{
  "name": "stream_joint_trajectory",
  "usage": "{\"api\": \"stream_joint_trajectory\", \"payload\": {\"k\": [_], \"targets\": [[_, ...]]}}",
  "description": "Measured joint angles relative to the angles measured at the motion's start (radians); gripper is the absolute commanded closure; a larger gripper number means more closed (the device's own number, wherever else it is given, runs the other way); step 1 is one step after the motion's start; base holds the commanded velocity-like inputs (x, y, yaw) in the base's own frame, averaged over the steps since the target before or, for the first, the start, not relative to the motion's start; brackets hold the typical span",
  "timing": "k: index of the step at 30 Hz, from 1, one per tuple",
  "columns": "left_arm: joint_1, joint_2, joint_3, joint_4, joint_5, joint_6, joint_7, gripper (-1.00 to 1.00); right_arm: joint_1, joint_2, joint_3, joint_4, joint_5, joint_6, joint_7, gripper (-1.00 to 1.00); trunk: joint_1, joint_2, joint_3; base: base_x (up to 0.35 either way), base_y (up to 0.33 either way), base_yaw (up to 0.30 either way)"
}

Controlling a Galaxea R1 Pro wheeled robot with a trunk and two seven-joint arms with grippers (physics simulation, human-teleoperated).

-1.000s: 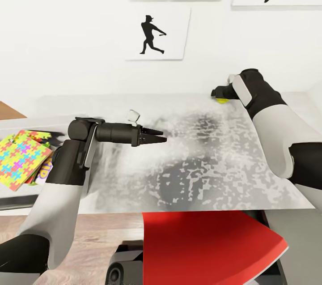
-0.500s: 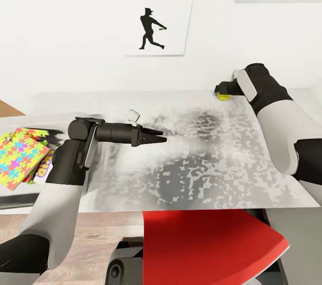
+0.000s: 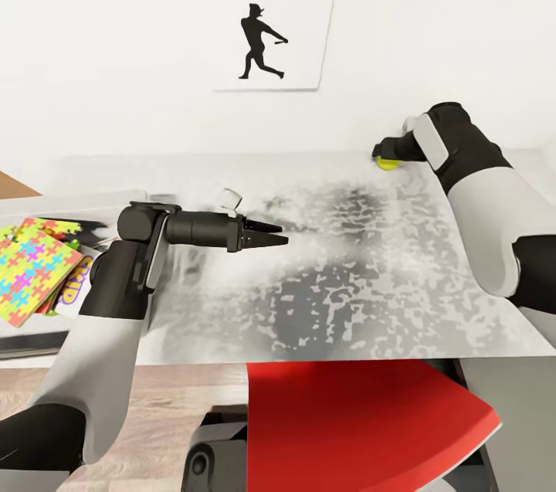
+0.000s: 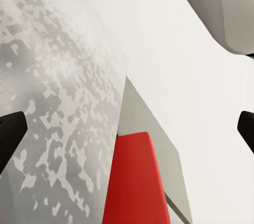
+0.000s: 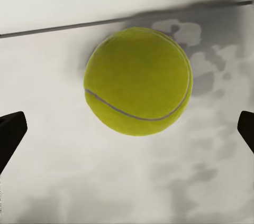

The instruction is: Put all the toys in the child's room - the three board games (two on the bed and one on the table), the two jigsaw puzzles on the table, and the tennis ball on the table - inside the toy box on the table in the child's room.

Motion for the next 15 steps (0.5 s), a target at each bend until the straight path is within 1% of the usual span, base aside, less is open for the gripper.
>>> {"api": "stream_joint_trajectory", "payload": {"k": [15], "targets": [[0.0,0.0,0.0,0.0,0.0,0.0,0.0,-1.0,-0.004,0.001,-0.002,0.0,-0.007,-0.001,0.001,-1.0,0.0,0.0,-0.001,0.0,0.0,0.0]]}}
